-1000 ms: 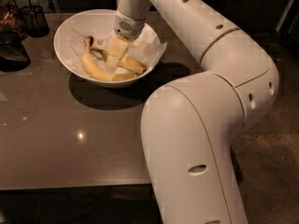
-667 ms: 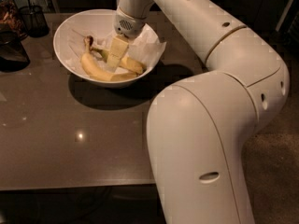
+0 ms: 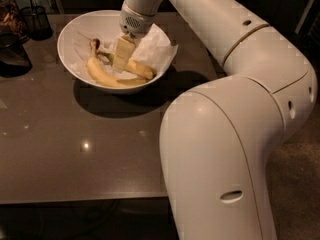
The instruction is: Pick banana from white bowl
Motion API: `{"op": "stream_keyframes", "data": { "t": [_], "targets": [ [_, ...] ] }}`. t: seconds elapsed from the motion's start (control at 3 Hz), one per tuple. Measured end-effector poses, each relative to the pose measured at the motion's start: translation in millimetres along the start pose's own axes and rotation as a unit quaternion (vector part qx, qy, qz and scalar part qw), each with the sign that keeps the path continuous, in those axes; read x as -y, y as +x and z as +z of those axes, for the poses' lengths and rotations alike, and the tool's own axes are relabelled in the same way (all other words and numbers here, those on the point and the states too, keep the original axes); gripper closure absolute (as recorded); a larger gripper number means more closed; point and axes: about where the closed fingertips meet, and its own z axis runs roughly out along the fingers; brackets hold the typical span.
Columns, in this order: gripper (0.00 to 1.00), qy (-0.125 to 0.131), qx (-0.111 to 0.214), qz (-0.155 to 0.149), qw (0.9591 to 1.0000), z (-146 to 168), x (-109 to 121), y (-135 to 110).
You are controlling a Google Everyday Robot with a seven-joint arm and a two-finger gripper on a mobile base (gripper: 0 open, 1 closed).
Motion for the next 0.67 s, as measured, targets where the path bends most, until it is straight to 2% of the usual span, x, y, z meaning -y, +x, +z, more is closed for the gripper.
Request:
{"op": "stream_keyframes", "data": {
  "t": [0.67],
  "targets": [
    [0.41,-0.006,-0.009,0.032,0.9994,10.3,17.5,9.8]
  ]
}}
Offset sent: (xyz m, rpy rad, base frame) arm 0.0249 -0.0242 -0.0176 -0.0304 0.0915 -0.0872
